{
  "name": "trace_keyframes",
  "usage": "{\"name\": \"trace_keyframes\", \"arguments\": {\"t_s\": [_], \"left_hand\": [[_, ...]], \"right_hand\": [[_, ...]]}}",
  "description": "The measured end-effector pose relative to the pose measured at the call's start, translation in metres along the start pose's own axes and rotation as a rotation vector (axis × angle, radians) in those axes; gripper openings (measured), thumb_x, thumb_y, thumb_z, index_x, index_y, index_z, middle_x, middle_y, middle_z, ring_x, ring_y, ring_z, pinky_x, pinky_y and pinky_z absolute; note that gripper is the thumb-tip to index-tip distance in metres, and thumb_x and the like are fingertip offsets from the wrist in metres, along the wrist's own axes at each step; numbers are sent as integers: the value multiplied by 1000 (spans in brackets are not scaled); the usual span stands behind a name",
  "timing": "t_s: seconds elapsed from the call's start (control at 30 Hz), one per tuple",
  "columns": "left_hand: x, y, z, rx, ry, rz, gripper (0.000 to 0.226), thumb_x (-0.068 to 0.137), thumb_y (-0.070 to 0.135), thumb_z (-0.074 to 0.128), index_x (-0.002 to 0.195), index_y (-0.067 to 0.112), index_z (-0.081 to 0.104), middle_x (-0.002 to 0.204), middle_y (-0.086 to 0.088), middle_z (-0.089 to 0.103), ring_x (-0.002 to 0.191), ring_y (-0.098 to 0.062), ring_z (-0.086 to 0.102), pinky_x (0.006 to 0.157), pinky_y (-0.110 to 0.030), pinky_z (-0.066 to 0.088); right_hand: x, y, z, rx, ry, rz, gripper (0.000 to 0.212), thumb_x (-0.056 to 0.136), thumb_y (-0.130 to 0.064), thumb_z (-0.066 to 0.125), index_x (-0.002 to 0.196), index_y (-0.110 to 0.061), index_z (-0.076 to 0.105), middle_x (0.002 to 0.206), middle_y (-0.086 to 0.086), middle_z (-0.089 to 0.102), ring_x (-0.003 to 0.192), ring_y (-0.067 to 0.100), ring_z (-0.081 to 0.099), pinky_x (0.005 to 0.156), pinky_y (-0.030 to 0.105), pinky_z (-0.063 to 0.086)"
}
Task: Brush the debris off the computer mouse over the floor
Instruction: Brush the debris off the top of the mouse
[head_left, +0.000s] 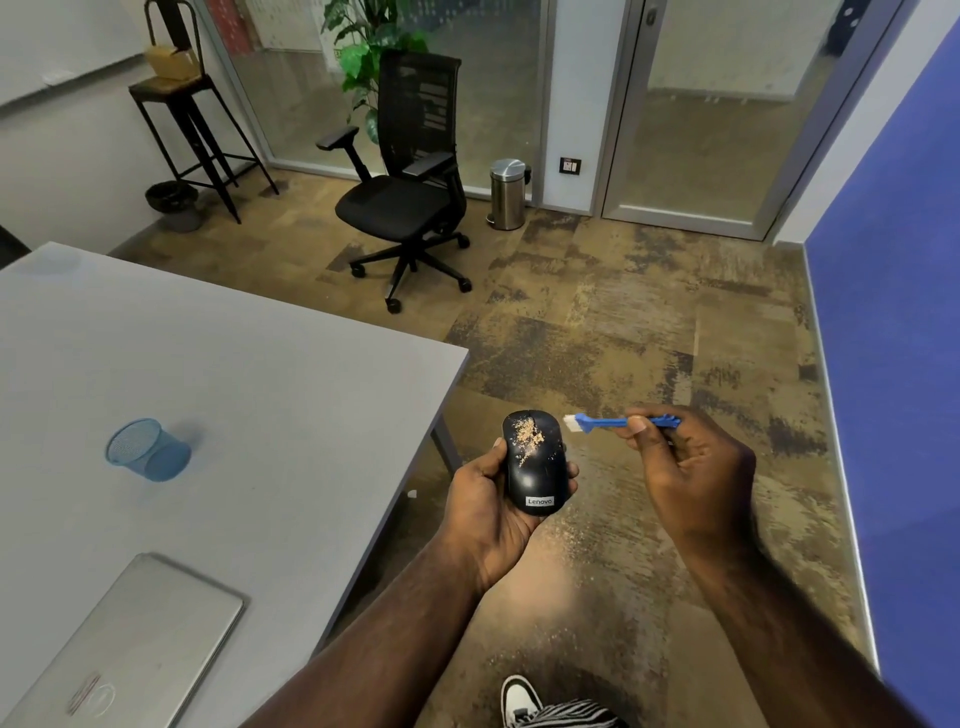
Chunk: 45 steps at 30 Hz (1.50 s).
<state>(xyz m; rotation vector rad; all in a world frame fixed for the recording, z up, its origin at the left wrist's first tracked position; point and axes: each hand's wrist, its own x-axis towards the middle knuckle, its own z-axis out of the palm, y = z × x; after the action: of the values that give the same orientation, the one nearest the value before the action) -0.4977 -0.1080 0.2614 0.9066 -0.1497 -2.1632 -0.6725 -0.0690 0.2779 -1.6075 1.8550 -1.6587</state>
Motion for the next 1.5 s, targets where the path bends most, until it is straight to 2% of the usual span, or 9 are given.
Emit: {"name": "trace_keyframes", "arguments": {"t_s": [0.07, 0.13, 0.37, 0.53, 1.0, 1.1, 1.27, 1.37, 1.5], "left_hand": [[-1, 0, 0, -2, 14, 9, 52, 102, 31, 31, 126, -8, 54, 121, -32, 59, 92, -40, 61, 91, -48, 50], [0, 0, 0, 2, 33, 18, 50, 102, 31, 33, 125, -7, 55, 125, -32, 59, 92, -40, 63, 90, -49, 51], [-2, -3, 0, -5, 10, -4, 52, 102, 32, 31, 126, -9, 53, 117, -30, 62, 93, -42, 63, 91, -48, 50], [-3, -2, 0, -2, 5, -2, 50, 102, 30, 31, 118, -8, 59, 115, -30, 64, 92, -41, 62, 95, -49, 47], [2, 1, -6, -32, 29, 23, 47, 102, 29, 34, 130, -4, 53, 134, -28, 57, 106, -39, 62, 86, -50, 54], [-1, 1, -6, -17, 15, 8, 50, 102, 31, 32, 128, -7, 54, 130, -31, 57, 96, -40, 62, 95, -50, 48], [1, 1, -3, -37, 47, 26, 50, 102, 31, 34, 132, -4, 53, 135, -27, 56, 92, -36, 69, 85, -47, 55], [-1, 0, -1, -18, 47, 23, 49, 102, 31, 34, 128, -5, 54, 131, -28, 58, 100, -37, 63, 93, -49, 49], [-4, -2, 0, -8, 24, 8, 50, 102, 31, 32, 123, -8, 56, 116, -30, 63, 93, -41, 62, 94, -49, 47]], "right_hand": [[-3, -6, -4, 117, -36, 20, 12, 88, -26, 65, 93, -36, 69, 81, -5, 74, 72, 18, 73, 64, 43, 60], [-8, -11, -6, 179, -104, 15, 10, 86, -31, 63, 89, -39, 68, 80, -4, 74, 72, 17, 73, 62, 45, 60], [-1, 0, 0, 67, -29, 38, 23, 89, -4, 68, 96, -25, 68, 79, -2, 73, 76, 4, 73, 68, 39, 62], [-4, 2, -5, 121, -122, -5, 14, 87, -18, 68, 88, -32, 70, 79, -6, 72, 71, 17, 72, 63, 45, 58], [-7, -3, -11, 213, -179, 3, 11, 85, -25, 64, 88, -35, 68, 74, -8, 72, 72, 9, 72, 64, 39, 60], [-5, -3, -9, 214, -144, 8, 10, 87, -28, 61, 90, -35, 68, 78, -3, 74, 72, 9, 73, 64, 40, 61], [-14, -13, -6, 251, -282, -65, 10, 85, -24, 64, 83, -31, 72, 78, -10, 71, 71, 12, 70, 62, 36, 57], [-15, -13, -1, 174, -215, -53, 8, 87, -23, 64, 86, -26, 71, 77, -10, 71, 71, 11, 70, 63, 38, 57], [-5, -5, -1, 78, -73, 36, 16, 90, -8, 67, 93, -23, 70, 79, -1, 73, 72, 7, 72, 65, 42, 61]]}}
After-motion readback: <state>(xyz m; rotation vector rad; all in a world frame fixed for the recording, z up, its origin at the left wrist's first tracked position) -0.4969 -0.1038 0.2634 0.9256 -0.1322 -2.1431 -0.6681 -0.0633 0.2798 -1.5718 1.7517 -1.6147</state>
